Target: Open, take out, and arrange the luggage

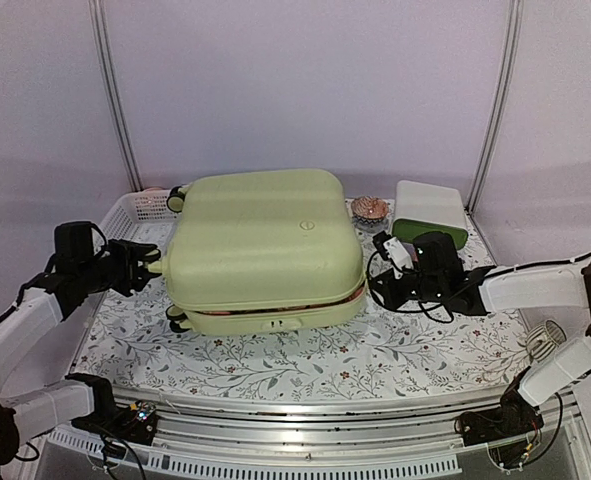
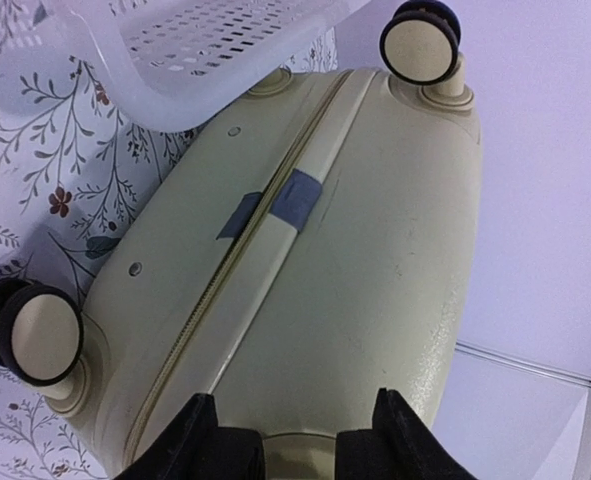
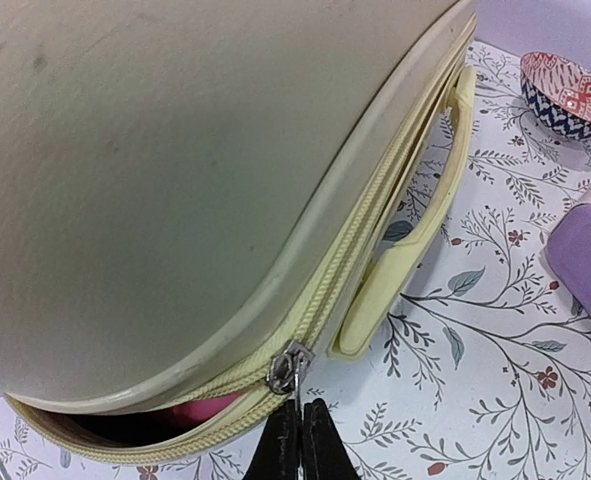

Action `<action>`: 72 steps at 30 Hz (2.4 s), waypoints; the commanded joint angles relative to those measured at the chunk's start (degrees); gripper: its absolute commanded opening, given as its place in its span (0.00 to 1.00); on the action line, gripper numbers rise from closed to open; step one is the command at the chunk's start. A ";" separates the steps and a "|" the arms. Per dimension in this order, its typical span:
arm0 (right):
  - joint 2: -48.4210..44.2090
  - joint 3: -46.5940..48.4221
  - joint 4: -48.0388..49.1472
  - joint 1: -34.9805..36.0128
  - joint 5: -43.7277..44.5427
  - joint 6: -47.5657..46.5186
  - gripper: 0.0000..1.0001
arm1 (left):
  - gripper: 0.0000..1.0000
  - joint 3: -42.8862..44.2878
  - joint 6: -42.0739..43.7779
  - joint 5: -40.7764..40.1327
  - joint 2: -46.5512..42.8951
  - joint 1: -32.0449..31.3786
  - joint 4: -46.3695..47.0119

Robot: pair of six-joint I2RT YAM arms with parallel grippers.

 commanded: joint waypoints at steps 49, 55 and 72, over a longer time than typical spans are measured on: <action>-13.39 2.40 -24.57 24.20 -2.68 6.32 0.02 | 0.00 34.67 27.99 -6.10 41.30 -4.49 6.98; -14.66 0.33 -27.35 23.83 2.35 9.57 0.02 | 0.25 39.40 33.46 0.59 46.00 -3.33 7.48; -11.55 0.57 -24.48 17.47 -0.65 10.82 0.03 | 0.84 17.29 61.57 -6.95 7.53 -20.09 1.77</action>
